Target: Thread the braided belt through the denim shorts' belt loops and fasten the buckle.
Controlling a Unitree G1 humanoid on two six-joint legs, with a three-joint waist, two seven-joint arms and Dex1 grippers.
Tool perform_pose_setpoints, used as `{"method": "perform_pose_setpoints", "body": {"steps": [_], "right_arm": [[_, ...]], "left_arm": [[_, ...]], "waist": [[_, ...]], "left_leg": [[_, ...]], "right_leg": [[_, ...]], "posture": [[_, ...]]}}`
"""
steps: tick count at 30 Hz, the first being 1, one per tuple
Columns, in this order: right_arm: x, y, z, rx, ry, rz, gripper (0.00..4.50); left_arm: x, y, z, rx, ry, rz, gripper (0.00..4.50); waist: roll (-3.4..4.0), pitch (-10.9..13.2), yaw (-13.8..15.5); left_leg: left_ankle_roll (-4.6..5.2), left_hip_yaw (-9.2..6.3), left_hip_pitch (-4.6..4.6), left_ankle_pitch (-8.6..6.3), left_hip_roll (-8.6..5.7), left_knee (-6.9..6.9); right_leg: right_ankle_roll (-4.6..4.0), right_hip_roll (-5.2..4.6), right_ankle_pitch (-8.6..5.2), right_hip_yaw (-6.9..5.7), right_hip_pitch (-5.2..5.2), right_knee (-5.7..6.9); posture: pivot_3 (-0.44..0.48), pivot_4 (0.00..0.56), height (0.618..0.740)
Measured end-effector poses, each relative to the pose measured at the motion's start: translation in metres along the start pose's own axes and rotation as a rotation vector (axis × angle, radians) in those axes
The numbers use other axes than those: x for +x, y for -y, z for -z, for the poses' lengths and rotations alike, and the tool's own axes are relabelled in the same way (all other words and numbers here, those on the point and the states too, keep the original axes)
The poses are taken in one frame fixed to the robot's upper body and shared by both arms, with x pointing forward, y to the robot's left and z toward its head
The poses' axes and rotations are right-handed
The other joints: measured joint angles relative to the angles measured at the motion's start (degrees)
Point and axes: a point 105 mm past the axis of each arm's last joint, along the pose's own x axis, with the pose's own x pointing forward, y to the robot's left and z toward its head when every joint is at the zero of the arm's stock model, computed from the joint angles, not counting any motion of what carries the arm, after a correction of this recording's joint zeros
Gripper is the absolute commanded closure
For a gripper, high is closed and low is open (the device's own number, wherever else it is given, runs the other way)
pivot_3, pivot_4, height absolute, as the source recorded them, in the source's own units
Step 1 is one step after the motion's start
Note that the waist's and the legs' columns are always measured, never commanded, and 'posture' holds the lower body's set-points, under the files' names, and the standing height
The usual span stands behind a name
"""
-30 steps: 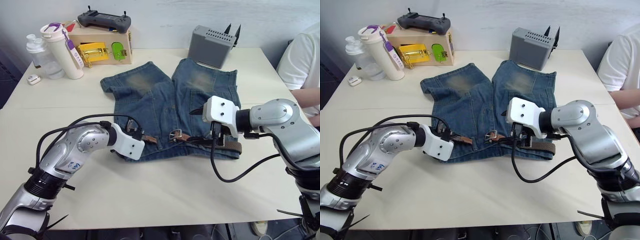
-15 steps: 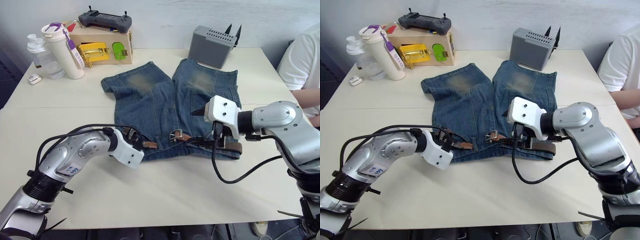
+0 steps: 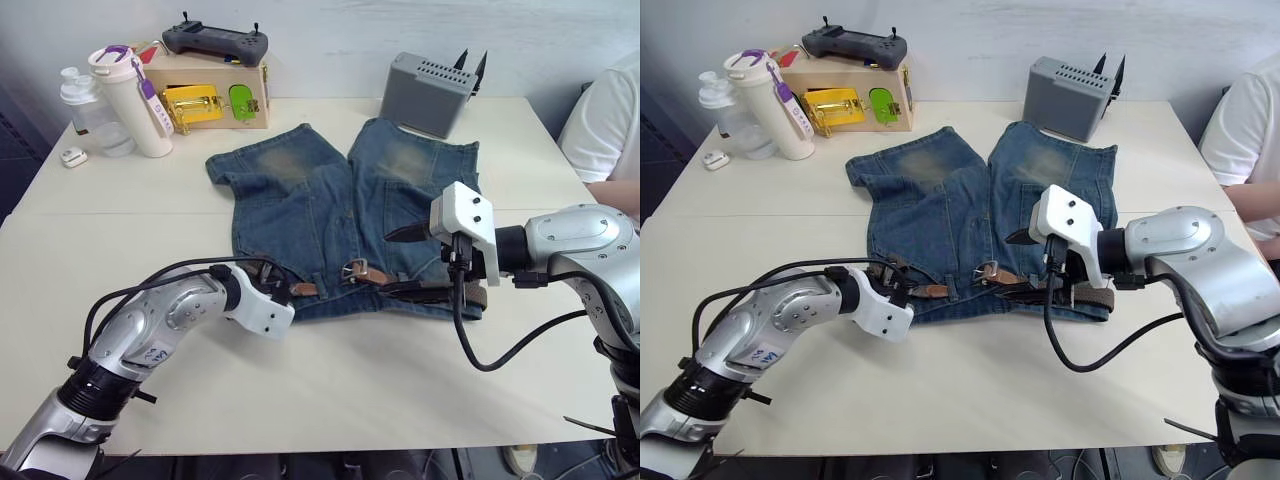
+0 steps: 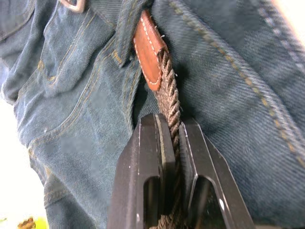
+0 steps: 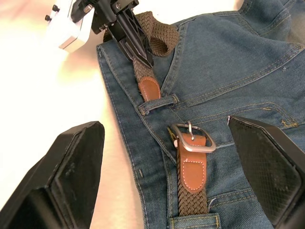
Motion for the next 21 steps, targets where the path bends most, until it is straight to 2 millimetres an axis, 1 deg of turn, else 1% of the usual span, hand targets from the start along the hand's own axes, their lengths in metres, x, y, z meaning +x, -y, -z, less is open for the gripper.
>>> {"method": "perform_pose_setpoints", "body": {"steps": [6, 8, 10, 11, 17, 21], "right_arm": [[0.000, 0.001, -0.002, -0.002, 0.002, 0.002, 0.10], [-0.001, 0.001, -0.002, -0.004, 0.002, 0.006, 0.10], [-0.002, 0.002, -0.003, -0.002, -0.001, 0.014, 0.10], [-0.001, 0.002, -0.003, 0.000, -0.001, 0.015, 0.10], [-0.002, 0.004, -0.001, 0.012, -0.012, 0.031, 0.10], [-0.003, 0.003, -0.002, 0.013, -0.010, 0.031, 0.10]], "left_arm": [[0.005, 0.000, -0.003, -0.011, -0.002, -0.001, 4.50], [0.008, -0.003, -0.008, -0.011, 0.012, -0.007, 4.50], [0.016, -0.008, -0.019, -0.002, 0.046, -0.015, 4.50], [0.019, -0.009, -0.021, -0.006, 0.053, -0.015, 4.50], [0.023, -0.011, -0.024, -0.026, 0.062, -0.016, 4.50], [0.021, -0.009, -0.021, -0.025, 0.053, -0.004, 4.50]], "waist": [[0.00, 0.0, 0.0], [0.01, 0.0, 0.1], [0.01, 0.0, 0.3], [0.01, 0.0, 0.3], [0.06, 0.0, 0.3], [0.06, 0.0, 0.2]], "left_leg": [[0.00, 0.00, 0.00, 0.00, 0.01, 0.00], [0.00, -0.01, 0.00, 0.00, -0.01, 0.00], [0.01, -0.02, 0.00, 0.00, -0.02, 0.03], [0.01, -0.02, 0.00, 0.00, -0.02, 0.03], [0.01, -0.02, 0.01, 0.00, -0.02, 0.04], [0.01, -0.03, 0.01, 0.00, 0.00, 0.04]], "right_leg": [[0.00, 0.01, 0.00, 0.00, 0.00, 0.00], [0.01, -0.02, 0.00, 0.00, 0.02, -0.01], [0.02, -0.02, 0.01, -0.01, 0.04, -0.02], [0.03, -0.02, 0.01, 0.00, 0.04, -0.02], [0.03, -0.02, 0.02, 0.00, 0.05, -0.01], [0.03, 0.00, 0.02, 0.00, 0.05, -0.01]], "posture": [[0.000, 0.150, 0.735], [0.000, 0.150, 0.735], [0.000, 0.150, 0.735], [0.000, 0.150, 0.735], [0.000, 0.150, 0.735], [0.000, 0.150, 0.735]]}}
